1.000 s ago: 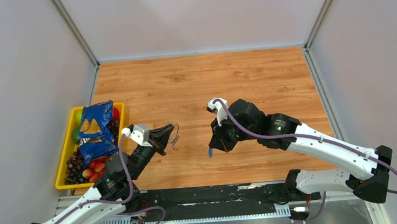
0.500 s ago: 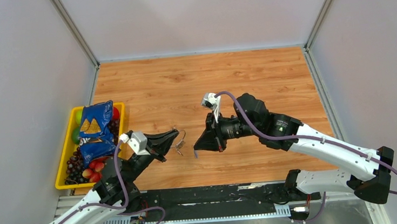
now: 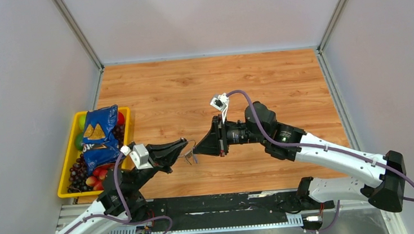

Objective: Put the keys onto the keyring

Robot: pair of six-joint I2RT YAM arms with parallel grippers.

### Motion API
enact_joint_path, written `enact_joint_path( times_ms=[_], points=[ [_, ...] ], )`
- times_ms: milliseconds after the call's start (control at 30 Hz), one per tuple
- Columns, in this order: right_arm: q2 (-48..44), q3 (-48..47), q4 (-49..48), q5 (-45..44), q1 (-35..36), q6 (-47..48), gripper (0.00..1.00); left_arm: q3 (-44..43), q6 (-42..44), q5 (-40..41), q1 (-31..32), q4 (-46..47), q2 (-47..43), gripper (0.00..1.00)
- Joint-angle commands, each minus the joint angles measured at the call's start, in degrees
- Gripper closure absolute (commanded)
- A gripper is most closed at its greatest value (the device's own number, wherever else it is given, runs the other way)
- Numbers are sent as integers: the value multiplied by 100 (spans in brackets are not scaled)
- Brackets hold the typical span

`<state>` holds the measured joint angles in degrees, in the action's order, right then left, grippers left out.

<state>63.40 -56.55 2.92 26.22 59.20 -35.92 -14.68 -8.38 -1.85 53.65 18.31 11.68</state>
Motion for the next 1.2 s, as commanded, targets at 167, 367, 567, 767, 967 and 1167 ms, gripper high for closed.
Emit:
enact_joint_path(
  times_ms=[167, 367, 567, 767, 967, 1167],
  points=[
    [69, 337, -1408, -139, 13, -949, 100, 110, 174, -321, 0, 574, -165, 100],
    [135, 470, -1656, -261, 16, -1244, 100, 163, 204, -394, -3, 669, -206, 100],
    [156, 515, -1701, -321, 14, -1374, 100, 227, 239, -436, 3, 778, -277, 100],
    [207, 598, -1818, -404, 14, -1603, 100, 310, 296, -509, 2, 916, -321, 100],
    [256, 633, -1894, -486, 13, -1771, 100, 374, 328, -521, 4, 1021, -347, 100],
    [261, 670, -1898, -622, 14, -1955, 100, 425, 354, -530, 1, 1062, -413, 100]
  ],
)
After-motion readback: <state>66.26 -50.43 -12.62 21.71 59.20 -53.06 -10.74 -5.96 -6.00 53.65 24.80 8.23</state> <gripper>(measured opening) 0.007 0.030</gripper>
